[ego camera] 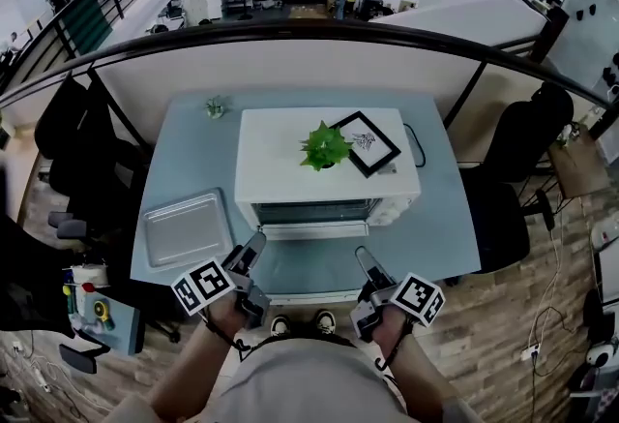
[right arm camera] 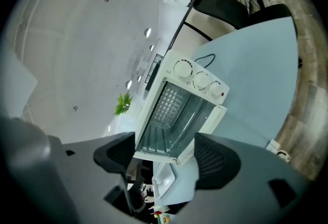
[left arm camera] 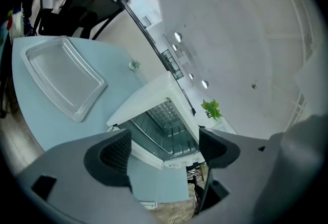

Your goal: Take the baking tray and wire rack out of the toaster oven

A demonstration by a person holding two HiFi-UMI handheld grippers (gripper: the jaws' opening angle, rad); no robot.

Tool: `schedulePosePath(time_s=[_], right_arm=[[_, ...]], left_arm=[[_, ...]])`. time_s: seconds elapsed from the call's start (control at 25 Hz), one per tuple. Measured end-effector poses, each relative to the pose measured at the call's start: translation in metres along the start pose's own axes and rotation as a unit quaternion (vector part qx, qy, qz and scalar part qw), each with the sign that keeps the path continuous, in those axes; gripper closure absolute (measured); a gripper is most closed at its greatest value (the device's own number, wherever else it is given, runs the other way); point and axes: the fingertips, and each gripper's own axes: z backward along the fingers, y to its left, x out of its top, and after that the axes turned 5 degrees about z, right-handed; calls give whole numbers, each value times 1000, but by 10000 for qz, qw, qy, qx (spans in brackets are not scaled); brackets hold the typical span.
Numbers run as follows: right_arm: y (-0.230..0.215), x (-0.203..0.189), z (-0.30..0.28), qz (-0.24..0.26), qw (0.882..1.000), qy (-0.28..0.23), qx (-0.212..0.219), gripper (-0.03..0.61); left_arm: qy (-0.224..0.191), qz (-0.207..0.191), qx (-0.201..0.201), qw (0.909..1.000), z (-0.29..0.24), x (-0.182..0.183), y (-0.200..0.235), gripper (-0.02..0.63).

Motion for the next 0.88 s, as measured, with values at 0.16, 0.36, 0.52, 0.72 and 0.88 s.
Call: schedulePosePath(time_s=[0.16,0.36,0.52,0.72,0.88], right_arm=[[-7,12,-14,-336,9989,-311,115,210],[-19,23,-46,-597,9965,-508,277,213],[-36,29,-72,-716,9955,-580,223,229],[-61,31,-105,-759,9951,-559,282,250],[-80,28,-127,-838,9942,-609,302,258]], left_arm=[[-168,256,-19,9995,-21,0,8,196],[-284,580,-125,9978,-52,-1,26,202],[-410,849,-239,9953,-77,-2,40,221],[-512,1187,-385,9909,-110,-5,64,237],[-570,1319,-461,9885,-131,-6,81,250]])
